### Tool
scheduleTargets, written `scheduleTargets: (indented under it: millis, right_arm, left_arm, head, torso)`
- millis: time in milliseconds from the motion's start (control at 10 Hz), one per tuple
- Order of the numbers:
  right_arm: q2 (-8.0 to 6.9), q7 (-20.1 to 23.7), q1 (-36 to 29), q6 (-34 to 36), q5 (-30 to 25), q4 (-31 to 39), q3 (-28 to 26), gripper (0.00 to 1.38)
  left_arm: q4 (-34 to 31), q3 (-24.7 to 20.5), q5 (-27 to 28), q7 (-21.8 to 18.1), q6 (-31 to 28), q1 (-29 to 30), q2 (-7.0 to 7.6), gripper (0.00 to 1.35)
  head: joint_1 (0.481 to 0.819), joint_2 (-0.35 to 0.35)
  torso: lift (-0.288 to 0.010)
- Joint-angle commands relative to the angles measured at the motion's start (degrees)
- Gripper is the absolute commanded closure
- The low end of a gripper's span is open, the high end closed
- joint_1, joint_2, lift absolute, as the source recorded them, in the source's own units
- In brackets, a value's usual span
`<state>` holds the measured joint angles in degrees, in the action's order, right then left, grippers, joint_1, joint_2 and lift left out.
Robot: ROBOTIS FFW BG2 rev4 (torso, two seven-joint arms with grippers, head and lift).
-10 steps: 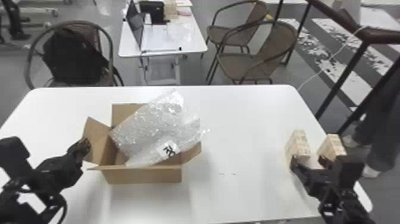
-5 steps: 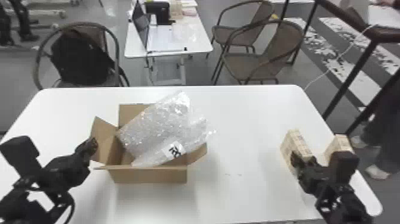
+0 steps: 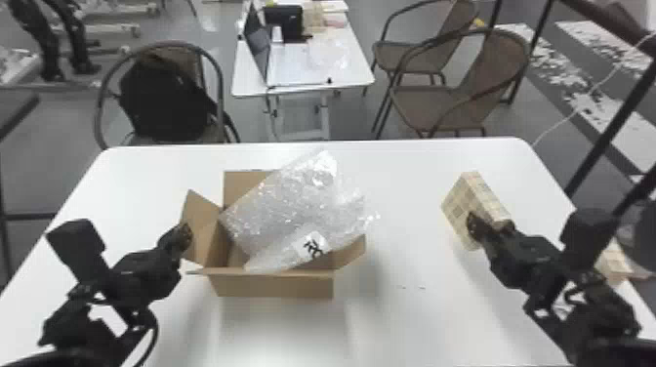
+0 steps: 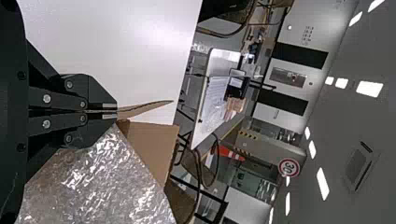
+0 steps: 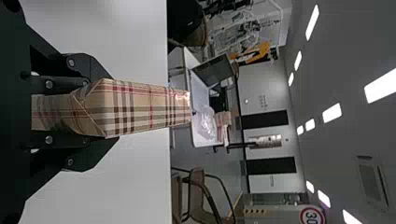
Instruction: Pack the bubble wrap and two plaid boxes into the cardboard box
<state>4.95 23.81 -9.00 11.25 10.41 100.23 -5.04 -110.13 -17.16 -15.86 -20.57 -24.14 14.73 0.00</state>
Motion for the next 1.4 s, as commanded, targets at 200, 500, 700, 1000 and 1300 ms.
scheduleTargets:
  millis: [200,500,700,1000,1300]
  right_arm:
    - [1.64,6.1,10.1,10.1,5.2,6.7,7.2,0.97]
    - [3.66,10.3,18.7,12.4,10.4,0.2,17.0,0.97]
    - [3.31,12.6,22.6,12.2,13.1,-7.7,22.9,0.97]
    - [2.34,15.0,27.5,13.5,14.4,-16.0,27.9,0.68]
    - [1.72,19.7,28.5,14.1,15.9,-18.8,26.5,0.11]
  left_arm:
    - [0.0,0.3,0.4,0.0,-0.1,-0.2,-0.15,1.19]
    - [0.1,0.6,0.9,0.0,-0.6,-0.7,-0.15,1.19]
    - [0.1,0.6,1.2,0.0,-0.6,-0.7,-0.15,1.19]
    - [0.1,1.0,1.7,0.0,-0.9,-1.0,-0.15,1.19]
    - [0.2,1.1,1.9,0.0,-1.0,-1.0,-0.15,1.19]
  head:
    - [0.695,0.147]
    - [0.695,0.232]
    - [0.695,0.28]
    - [0.695,0.349]
    - [0.695,0.35]
  torso:
    - [-0.09]
    - [-0.09]
    - [-0.09]
    - [-0.09]
    - [-0.09]
